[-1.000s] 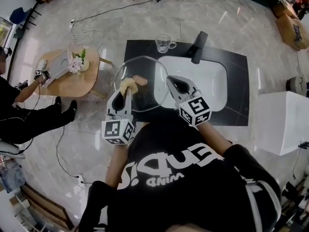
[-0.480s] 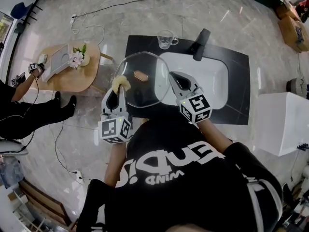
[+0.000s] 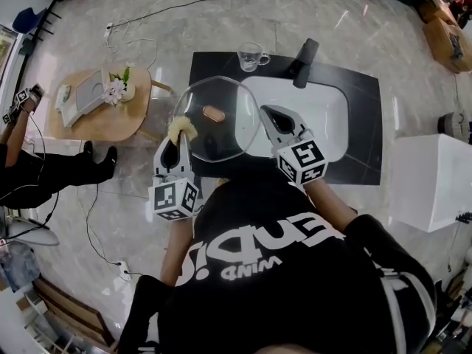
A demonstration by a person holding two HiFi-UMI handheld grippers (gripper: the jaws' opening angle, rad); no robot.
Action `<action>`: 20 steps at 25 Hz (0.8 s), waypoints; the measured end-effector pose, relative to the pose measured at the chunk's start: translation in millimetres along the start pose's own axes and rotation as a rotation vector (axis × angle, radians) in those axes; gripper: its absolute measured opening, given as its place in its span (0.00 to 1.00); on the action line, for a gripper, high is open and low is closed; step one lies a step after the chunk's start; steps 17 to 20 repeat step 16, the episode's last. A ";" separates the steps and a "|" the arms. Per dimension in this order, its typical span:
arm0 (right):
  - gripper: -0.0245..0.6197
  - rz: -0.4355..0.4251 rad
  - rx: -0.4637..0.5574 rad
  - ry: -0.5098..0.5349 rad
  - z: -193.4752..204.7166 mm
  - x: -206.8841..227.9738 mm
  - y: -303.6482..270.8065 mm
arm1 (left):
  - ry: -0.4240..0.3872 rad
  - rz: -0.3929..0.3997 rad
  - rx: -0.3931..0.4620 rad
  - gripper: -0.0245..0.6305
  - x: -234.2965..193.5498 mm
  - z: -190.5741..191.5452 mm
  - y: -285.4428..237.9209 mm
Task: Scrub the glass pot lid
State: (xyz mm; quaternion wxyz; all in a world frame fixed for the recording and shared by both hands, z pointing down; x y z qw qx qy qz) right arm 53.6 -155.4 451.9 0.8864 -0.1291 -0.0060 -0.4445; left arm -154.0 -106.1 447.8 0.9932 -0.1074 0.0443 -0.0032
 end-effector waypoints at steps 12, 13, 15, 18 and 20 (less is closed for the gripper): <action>0.06 0.011 0.002 -0.009 -0.6 2.9 2.1 | 0.006 -0.004 -0.011 0.12 -1.3 0.4 -0.8; 0.06 0.012 0.001 -0.008 -0.4 3.2 2.2 | 0.008 -0.005 -0.014 0.12 -1.7 1.4 -0.9; 0.06 0.012 -0.001 -0.007 0.8 3.8 2.3 | 0.012 -0.008 -0.020 0.12 -2.2 4.0 -1.2; 0.06 0.012 -0.002 -0.007 1.7 4.1 2.3 | 0.014 -0.009 -0.023 0.12 -2.4 5.4 -1.5; 0.06 0.012 -0.002 -0.007 1.7 4.1 2.3 | 0.014 -0.009 -0.023 0.12 -2.4 5.4 -1.5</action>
Point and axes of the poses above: the fingertips, and each gripper's own axes: y backward along the fingers, x to its right, z out of its underside, the point moved 1 cm from there along y, backward along the fingers, and after that the axes turned 13 degrees about -z, right-handed, at the moved point
